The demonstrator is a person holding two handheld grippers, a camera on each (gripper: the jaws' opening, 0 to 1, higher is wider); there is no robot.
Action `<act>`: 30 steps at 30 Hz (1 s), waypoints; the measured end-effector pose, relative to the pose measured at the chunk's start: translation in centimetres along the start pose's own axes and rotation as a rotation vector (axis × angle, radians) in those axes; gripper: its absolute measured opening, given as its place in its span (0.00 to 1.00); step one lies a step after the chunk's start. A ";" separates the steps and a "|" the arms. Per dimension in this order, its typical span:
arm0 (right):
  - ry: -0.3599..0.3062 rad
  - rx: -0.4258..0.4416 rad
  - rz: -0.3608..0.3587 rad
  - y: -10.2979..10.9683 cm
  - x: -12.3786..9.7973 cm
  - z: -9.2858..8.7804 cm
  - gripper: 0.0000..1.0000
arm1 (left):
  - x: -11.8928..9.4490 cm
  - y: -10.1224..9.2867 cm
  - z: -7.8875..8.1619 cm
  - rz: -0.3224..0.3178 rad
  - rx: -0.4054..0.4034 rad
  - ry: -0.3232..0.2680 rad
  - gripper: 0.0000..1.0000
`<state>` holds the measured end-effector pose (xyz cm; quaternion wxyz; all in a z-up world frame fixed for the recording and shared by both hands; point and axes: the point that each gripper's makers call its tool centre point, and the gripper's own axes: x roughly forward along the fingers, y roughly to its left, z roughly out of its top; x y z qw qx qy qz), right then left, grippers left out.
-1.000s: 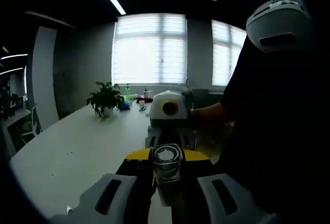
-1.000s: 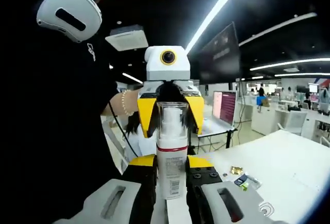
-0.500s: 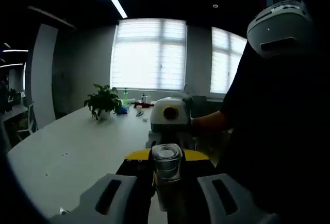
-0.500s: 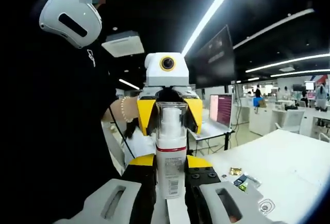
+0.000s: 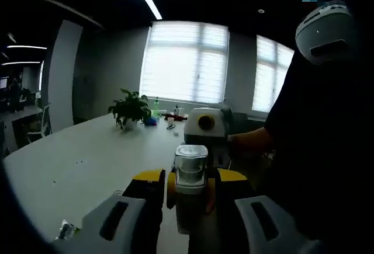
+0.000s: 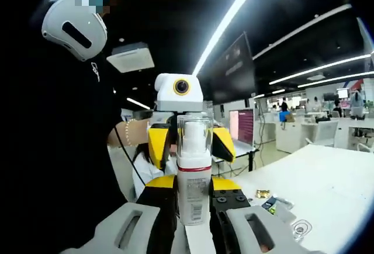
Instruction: Arrange the skincare products in the storage area until every visible bottle or jar stands upright without overlapping.
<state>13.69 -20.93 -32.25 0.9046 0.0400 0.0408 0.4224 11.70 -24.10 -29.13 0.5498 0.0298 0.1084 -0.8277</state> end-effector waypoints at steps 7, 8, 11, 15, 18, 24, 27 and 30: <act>0.029 -0.006 -0.008 -0.5 0.0 -1.0 0.10 | -0.1 0.5 -1.1 0.031 -0.036 -0.004 0.34; 0.030 -0.006 -0.009 -0.6 0.0 -1.1 0.10 | -0.1 0.6 -1.3 0.038 -0.038 -0.003 0.35; 0.038 -0.003 -0.023 -1.0 0.0 -1.6 0.10 | 0.0 0.9 -2.0 0.060 -0.044 0.007 0.38; 0.040 -0.010 -0.036 -1.4 -0.2 -2.3 0.10 | 0.0 1.4 -2.9 0.096 -0.057 0.016 0.47; 0.052 -0.025 -0.068 -2.1 -0.4 -3.1 0.10 | -0.1 1.7 -3.4 0.131 -0.073 0.013 0.55; 0.055 0.002 -0.097 -2.6 -1.2 -4.4 0.10 | -0.8 3.1 -4.9 0.238 -0.129 -0.003 0.74; 0.078 0.003 -0.109 -3.0 -1.5 -5.2 0.10 | -1.1 3.6 -5.7 0.267 -0.143 0.009 0.78; 0.086 -0.001 -0.121 -3.5 -1.8 -5.7 0.10 | -1.4 4.1 -6.3 0.296 -0.148 0.018 0.83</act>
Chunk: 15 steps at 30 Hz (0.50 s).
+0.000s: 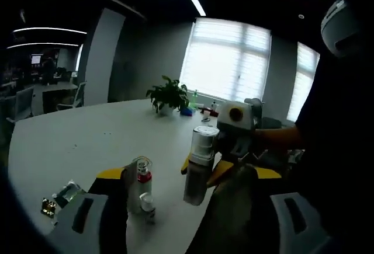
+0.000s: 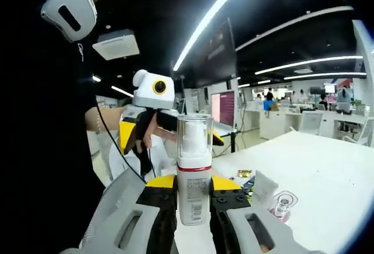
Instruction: Arrange the skincare products in the storage area until every visible bottle or jar stands upright without overlapping.
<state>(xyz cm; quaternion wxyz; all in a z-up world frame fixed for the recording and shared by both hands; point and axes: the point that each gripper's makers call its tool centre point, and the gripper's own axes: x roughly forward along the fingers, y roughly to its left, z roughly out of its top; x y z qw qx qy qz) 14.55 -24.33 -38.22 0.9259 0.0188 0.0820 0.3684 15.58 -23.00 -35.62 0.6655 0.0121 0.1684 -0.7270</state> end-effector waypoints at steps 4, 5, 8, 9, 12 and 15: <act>0.006 0.001 -0.042 -1.1 -0.2 -0.5 0.10 | -0.1 0.8 -0.7 0.054 -0.005 0.000 0.94; 0.009 -0.004 -0.045 -1.1 -0.2 -0.6 0.10 | -0.2 0.9 -0.8 0.059 -0.009 0.002 0.94; 0.013 -0.012 -0.058 -1.6 -0.4 -1.0 0.10 | -0.2 0.7 -1.0 0.081 -0.019 0.007 0.97; 0.013 -0.012 -0.060 -1.7 -0.5 -1.1 0.10 | -0.2 0.7 -1.1 0.086 -0.019 0.008 0.98; 0.010 -0.015 -0.075 -2.4 -0.6 -1.8 0.10 | -0.5 0.9 -1.4 0.104 -0.019 0.020 0.99; 0.018 -0.009 -0.093 -3.2 -0.7 -3.2 0.10 | -0.8 1.1 -1.9 0.131 -0.031 0.027 0.99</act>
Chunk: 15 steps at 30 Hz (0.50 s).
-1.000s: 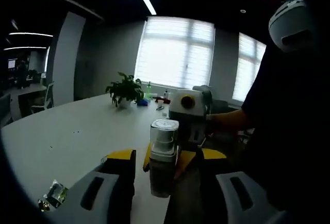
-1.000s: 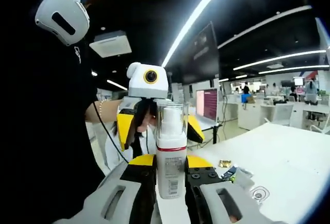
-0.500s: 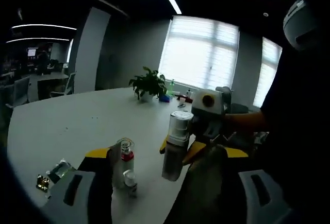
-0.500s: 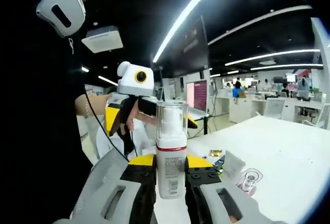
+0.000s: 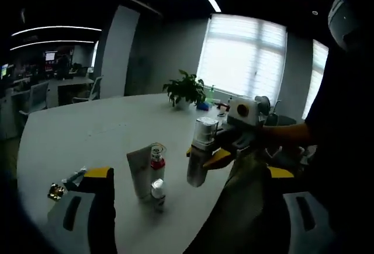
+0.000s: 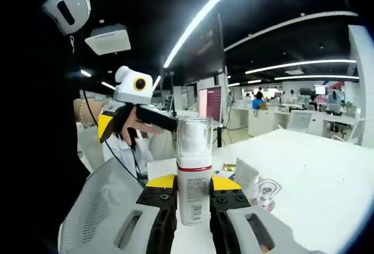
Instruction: Arrange the skincare products in the storage area until every visible bottle or jar stands upright without overlapping.
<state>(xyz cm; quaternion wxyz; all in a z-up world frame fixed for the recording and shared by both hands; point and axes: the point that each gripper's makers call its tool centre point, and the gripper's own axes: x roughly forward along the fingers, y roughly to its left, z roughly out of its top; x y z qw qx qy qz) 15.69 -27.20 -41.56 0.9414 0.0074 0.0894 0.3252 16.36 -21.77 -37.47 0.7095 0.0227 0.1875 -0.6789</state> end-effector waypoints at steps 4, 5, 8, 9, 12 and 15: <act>-0.002 0.021 -0.018 -0.8 0.1 -1.6 0.10 | -0.1 0.1 -1.0 0.016 -0.025 0.013 0.99; -0.001 0.023 -0.021 -0.9 0.1 -1.9 0.10 | -0.2 0.2 -1.2 0.019 -0.026 0.017 0.99; 0.015 0.021 -0.017 -1.3 0.4 -3.2 0.10 | -0.4 0.6 -1.9 0.031 -0.033 0.036 0.99; 0.020 0.014 -0.018 -1.4 0.5 -3.6 0.10 | -0.4 0.7 -2.0 0.033 -0.036 0.037 0.99; 0.029 0.008 -0.017 -1.7 0.8 -4.6 0.10 | -0.2 1.2 -2.6 0.039 -0.051 0.043 0.99; 0.037 0.007 -0.013 -2.0 1.1 -5.4 0.10 | 0.1 1.3 -3.0 0.039 -0.053 0.052 0.99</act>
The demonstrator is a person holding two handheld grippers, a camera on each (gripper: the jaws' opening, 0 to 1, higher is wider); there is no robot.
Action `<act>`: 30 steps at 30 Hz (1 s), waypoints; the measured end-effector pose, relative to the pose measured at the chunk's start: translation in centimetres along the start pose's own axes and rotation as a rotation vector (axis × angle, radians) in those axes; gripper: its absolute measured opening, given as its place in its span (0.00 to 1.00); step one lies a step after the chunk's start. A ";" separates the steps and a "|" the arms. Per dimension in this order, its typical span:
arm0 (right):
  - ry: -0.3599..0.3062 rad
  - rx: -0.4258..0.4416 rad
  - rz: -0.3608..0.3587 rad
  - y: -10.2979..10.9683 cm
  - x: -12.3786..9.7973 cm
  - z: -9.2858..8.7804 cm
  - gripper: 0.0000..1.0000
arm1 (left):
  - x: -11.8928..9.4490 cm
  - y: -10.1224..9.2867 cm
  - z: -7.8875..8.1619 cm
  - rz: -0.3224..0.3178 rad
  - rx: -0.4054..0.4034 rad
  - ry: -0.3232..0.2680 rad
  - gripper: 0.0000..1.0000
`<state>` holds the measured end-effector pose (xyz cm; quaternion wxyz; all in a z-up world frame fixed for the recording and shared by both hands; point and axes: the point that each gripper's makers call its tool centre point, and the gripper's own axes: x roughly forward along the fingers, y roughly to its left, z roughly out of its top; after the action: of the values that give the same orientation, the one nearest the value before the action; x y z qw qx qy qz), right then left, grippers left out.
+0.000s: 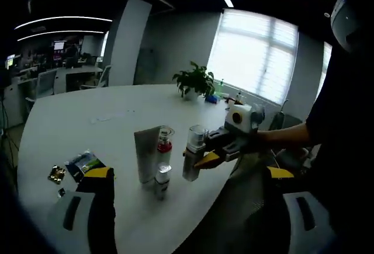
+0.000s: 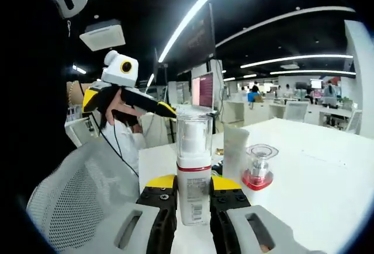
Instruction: Arrange the skincare products in the storage area until every visible bottle or jar stands upright without overlapping.
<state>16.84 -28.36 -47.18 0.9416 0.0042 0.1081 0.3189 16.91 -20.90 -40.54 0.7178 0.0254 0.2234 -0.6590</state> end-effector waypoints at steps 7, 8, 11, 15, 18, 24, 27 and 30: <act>0.066 -0.030 -0.001 -1.4 0.3 -2.7 0.10 | 0.5 0.7 -1.0 0.014 -0.024 -0.003 0.99; 0.068 -0.031 0.006 -1.5 0.4 -3.0 0.10 | 0.7 1.0 -1.2 0.023 -0.035 -0.001 0.99; 0.081 -0.057 0.024 -1.4 0.8 -3.8 0.10 | 0.8 1.2 -1.5 0.031 -0.050 -0.001 0.98; 0.084 -0.085 0.023 -1.8 1.2 -4.9 0.10 | 0.9 1.5 -2.4 0.048 -0.069 0.025 0.97; 0.085 -0.088 0.014 -2.1 1.2 -5.6 0.10 | 0.9 1.9 -3.0 0.068 -0.074 0.041 0.97; 0.077 -0.100 0.011 -2.7 1.5 -6.2 0.10 | 1.7 1.5 -3.1 0.072 -0.093 0.053 0.96; 0.084 -0.116 0.023 -2.7 1.9 -6.6 0.10 | 2.0 1.3 -3.4 0.073 -0.085 0.067 0.96; 0.074 -0.110 0.020 -3.0 2.0 -6.8 0.10 | 2.1 1.3 -3.6 0.075 -0.091 0.071 0.96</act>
<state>18.76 -29.96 -54.41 0.9325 -0.0580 0.1250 0.3339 17.15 -21.55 -44.84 0.7340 0.0246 0.2775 -0.6194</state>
